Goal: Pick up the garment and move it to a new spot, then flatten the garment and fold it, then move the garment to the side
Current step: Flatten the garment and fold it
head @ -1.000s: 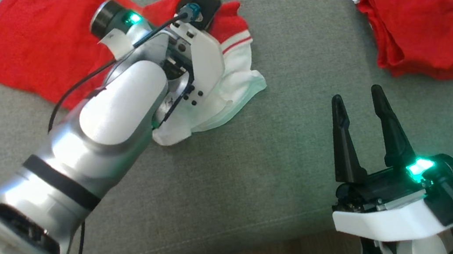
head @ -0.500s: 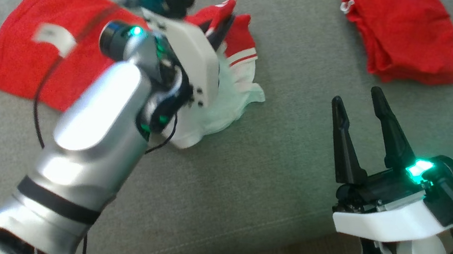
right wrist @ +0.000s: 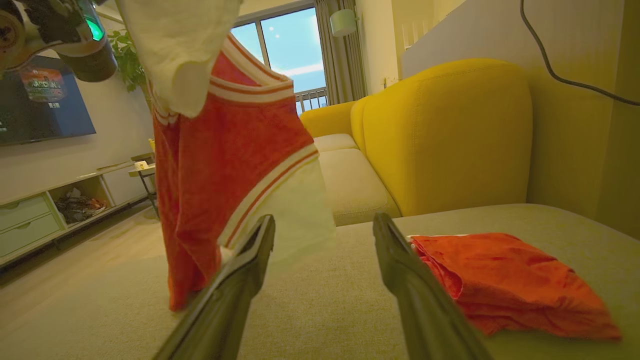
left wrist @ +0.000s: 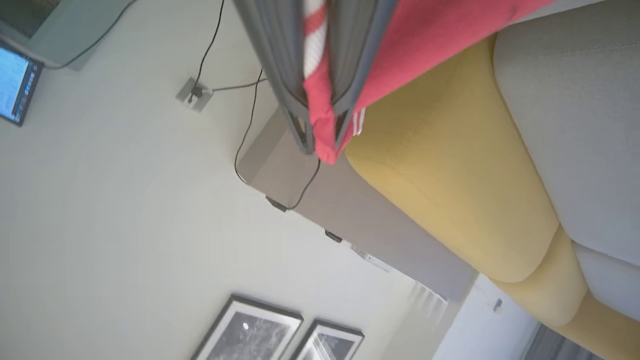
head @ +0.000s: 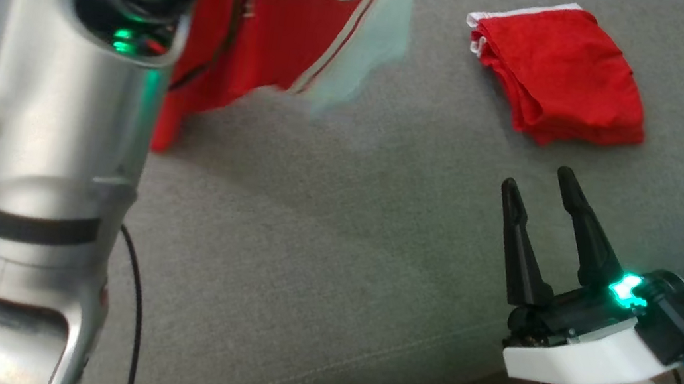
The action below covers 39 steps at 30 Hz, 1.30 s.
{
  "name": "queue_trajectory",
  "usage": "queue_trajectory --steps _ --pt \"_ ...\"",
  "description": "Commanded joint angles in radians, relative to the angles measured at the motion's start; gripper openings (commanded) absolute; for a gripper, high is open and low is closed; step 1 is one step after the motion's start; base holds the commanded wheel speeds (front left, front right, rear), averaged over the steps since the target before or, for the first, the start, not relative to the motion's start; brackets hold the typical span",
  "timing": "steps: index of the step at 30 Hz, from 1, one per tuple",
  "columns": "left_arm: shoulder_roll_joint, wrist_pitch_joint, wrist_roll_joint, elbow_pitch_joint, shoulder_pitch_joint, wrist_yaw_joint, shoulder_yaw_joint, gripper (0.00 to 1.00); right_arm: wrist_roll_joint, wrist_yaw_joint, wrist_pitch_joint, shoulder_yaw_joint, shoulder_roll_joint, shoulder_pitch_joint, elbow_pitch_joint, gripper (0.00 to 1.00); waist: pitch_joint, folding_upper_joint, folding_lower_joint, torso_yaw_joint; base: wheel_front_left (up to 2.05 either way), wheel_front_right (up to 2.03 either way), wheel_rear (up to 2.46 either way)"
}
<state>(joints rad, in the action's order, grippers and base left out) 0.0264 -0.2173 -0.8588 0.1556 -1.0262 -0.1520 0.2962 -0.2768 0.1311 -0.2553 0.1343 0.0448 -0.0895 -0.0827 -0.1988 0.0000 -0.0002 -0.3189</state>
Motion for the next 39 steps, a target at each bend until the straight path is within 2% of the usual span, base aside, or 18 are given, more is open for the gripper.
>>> queue_trajectory --steps 1,4,7,10,12,18,23,27,30,36,39 --pt "0.026 0.008 -0.014 -0.039 0.003 -0.015 -0.050 0.00 -0.001 0.000 -0.006 0.021 0.005 -0.010 -0.031 1.00 0.013 0.0000 0.0002 0.014 0.00 0.00 0.00" --pt "0.064 0.004 -0.021 -0.072 0.117 -0.041 -0.078 0.00 0.005 0.000 -0.006 0.018 0.005 0.000 -0.031 1.00 0.019 0.0000 0.0002 0.036 0.00 0.00 0.00" --pt "0.098 0.018 -0.032 -0.094 0.302 -0.063 -0.106 0.00 0.014 0.000 -0.006 0.016 0.005 0.009 -0.027 1.00 0.022 0.0000 0.0002 0.060 0.00 0.00 0.00" --pt "0.123 0.066 -0.030 -0.094 0.495 -0.060 -0.129 0.00 0.024 0.000 -0.006 0.013 0.005 0.016 -0.026 1.00 0.019 0.0000 0.0002 0.086 0.00 0.00 0.00" --pt "0.117 0.116 -0.036 -0.089 0.602 -0.036 -0.136 0.00 0.032 0.000 -0.006 0.012 0.005 0.017 -0.026 1.00 0.014 0.0000 0.0002 0.106 0.00 0.00 0.00" --pt "0.095 0.220 -0.023 -0.082 0.797 0.101 -0.061 0.00 0.055 0.000 -0.006 0.007 0.005 0.015 -0.025 1.00 0.004 0.0000 0.0002 0.164 0.00 0.00 0.00" --pt "0.069 0.247 -0.038 -0.107 0.854 0.161 -0.002 0.00 0.055 0.000 -0.006 0.013 0.005 0.012 -0.019 1.00 0.009 0.0000 0.0002 0.189 0.00 0.00 0.00" --pt "0.039 0.199 -0.118 -0.181 0.809 0.171 0.052 0.00 0.047 0.000 -0.006 0.024 0.005 0.008 -0.011 1.00 0.026 0.0000 0.0002 0.183 0.00 0.00 0.00" --pt "0.028 0.148 -0.204 -0.240 0.713 0.127 0.086 0.00 0.036 0.000 -0.006 0.025 0.005 0.004 -0.012 1.00 0.037 0.0000 0.0002 0.160 0.00 0.00 0.00" --pt "0.024 0.135 -0.262 -0.259 0.387 -0.100 0.102 0.00 0.004 0.000 -0.006 0.039 0.005 -0.017 -0.013 1.00 0.044 0.0000 0.0002 0.064 0.00 0.00 0.00" --pt "0.024 0.162 -0.321 -0.238 0.205 -0.173 0.105 0.00 -0.017 0.000 -0.006 0.031 0.005 -0.020 -0.015 1.00 0.044 0.0000 0.0002 0.026 0.00 0.00 0.00"
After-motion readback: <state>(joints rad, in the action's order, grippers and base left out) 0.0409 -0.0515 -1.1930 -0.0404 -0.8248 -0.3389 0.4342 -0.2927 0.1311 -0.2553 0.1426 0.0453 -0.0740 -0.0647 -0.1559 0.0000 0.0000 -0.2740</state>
